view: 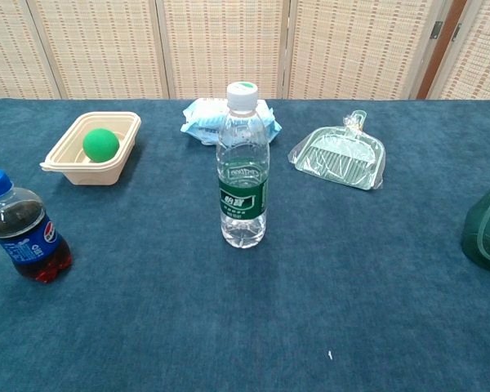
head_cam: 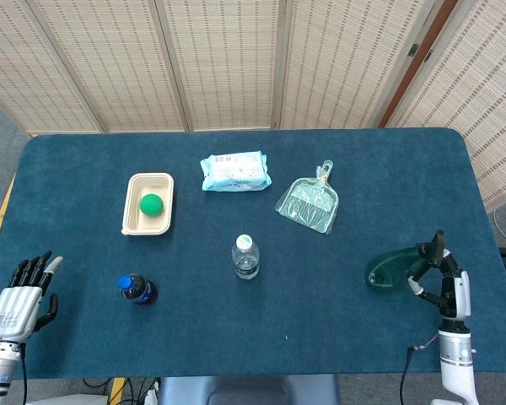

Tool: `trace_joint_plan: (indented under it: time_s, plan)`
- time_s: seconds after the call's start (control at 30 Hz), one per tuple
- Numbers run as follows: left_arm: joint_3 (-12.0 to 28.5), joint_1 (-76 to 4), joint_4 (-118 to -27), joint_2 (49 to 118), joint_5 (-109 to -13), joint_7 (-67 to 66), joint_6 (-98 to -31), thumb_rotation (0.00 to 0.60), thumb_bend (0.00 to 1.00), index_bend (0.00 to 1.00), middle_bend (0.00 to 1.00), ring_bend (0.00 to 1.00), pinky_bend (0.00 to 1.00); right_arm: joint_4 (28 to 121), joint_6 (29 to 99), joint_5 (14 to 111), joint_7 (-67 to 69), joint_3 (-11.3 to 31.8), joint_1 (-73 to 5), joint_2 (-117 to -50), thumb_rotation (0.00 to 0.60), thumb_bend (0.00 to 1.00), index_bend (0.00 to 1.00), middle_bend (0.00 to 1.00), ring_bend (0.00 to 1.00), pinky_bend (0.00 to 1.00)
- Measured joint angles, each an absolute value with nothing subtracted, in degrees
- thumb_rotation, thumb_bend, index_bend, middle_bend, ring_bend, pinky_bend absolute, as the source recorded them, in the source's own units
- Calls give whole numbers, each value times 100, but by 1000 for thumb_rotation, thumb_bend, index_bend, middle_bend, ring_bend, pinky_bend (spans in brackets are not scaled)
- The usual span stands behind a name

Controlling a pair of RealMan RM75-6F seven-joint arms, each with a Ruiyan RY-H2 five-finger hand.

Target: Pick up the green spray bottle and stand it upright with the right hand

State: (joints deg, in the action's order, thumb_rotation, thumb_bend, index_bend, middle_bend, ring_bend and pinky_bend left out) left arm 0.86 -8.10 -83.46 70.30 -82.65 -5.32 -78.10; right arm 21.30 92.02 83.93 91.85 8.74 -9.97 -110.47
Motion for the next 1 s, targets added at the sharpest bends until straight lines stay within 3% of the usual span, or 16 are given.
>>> trace_joint_plan:
  time_s: [1.0]
  plan:
    - [99, -840, -8497, 7017, -8289, -704, -7827, 600, 613, 56, 11, 0, 0, 2210, 9469, 8387, 9061, 855, -697, -10894, 600, 122, 294, 270, 257, 244]
